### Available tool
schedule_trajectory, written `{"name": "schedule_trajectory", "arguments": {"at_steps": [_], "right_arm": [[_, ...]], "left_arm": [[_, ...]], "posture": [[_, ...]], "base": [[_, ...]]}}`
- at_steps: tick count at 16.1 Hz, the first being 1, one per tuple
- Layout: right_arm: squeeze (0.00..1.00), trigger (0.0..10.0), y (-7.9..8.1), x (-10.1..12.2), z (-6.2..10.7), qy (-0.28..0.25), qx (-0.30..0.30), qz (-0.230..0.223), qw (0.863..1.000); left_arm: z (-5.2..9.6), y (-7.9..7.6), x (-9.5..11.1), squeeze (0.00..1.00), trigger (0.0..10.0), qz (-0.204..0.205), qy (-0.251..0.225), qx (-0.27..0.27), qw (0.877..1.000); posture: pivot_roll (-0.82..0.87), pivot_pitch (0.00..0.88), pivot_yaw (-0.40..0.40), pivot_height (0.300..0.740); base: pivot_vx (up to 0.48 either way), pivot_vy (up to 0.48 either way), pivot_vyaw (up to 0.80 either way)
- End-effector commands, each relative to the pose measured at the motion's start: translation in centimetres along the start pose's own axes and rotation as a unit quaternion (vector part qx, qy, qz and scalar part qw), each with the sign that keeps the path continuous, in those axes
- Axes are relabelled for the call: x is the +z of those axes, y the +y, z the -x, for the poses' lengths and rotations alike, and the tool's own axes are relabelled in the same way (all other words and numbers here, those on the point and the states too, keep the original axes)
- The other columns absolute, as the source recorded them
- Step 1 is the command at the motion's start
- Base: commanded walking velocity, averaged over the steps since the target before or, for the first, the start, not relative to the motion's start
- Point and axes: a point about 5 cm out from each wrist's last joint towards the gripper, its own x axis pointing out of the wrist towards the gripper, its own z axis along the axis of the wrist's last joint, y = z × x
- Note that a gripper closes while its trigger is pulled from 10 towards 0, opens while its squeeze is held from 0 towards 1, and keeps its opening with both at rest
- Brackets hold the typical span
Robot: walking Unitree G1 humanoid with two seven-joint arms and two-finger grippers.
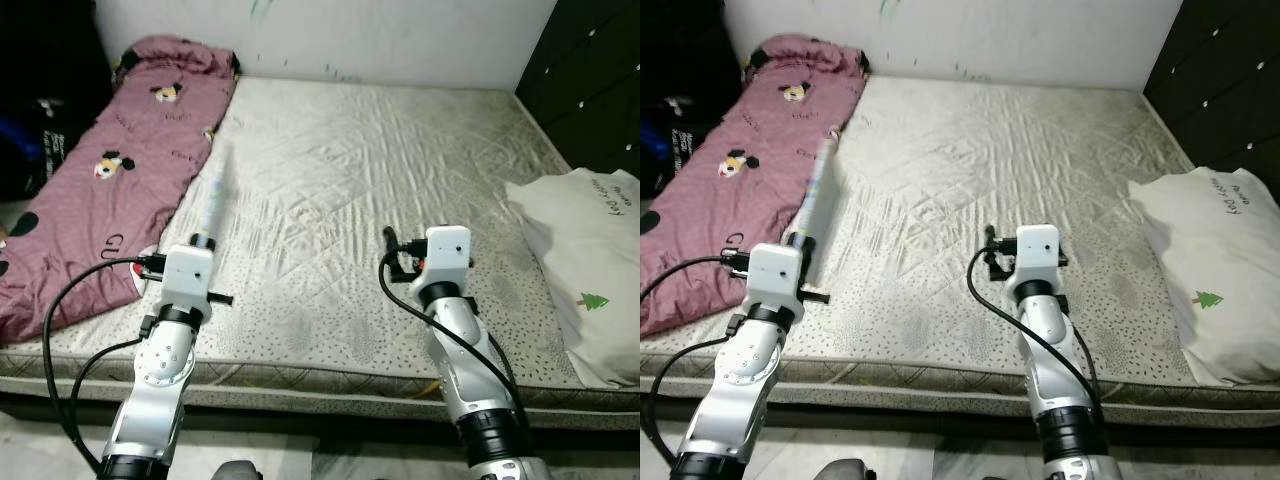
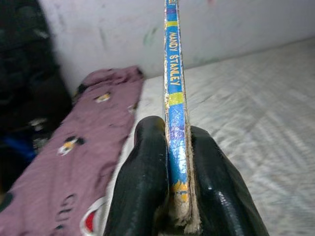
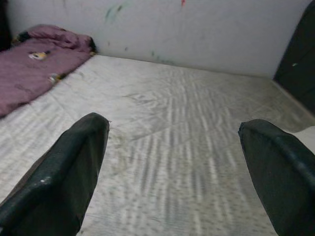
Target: Clean up the room
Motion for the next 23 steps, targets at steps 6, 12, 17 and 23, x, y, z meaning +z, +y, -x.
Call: {"name": "schedule_trajectory", "arguments": {"at_steps": [6,12,17,23], "right_arm": [[0.00,10.0,1.0,-0.7,0.3,0.000,0.027,-0.004,1.000],[0.00,10.0,1.0,-0.8,-0.2,0.007,0.029,-0.018,0.999],[0.00,10.0,1.0,-0.8,-0.2,0.008,0.032,-0.019,0.999],[0.00,10.0,1.2,-0.7,-0.2,0.005,0.040,-0.012,0.999]], "left_arm": [[0.1,0.9,-0.4,0.00,10.0,0.104,-0.002,0.042,0.994],[-0.3,0.5,-0.1,0.00,10.0,0.064,-0.019,0.039,0.997],[-0.3,0.2,0.0,0.00,10.0,0.065,-0.025,0.032,0.997],[-0.4,0.2,0.1,0.00,10.0,0.061,-0.022,0.031,0.997]], "posture": [[0.09,0.000,-0.026,0.740],[0.09,0.000,-0.031,0.740],[0.09,0.000,-0.035,0.740],[0.08,0.006,-0.037,0.740]], "base": [[0.000,0.000,0.00],[0.000,0.000,-0.27],[0.000,0.000,-0.64],[0.000,0.000,0.00]]}}
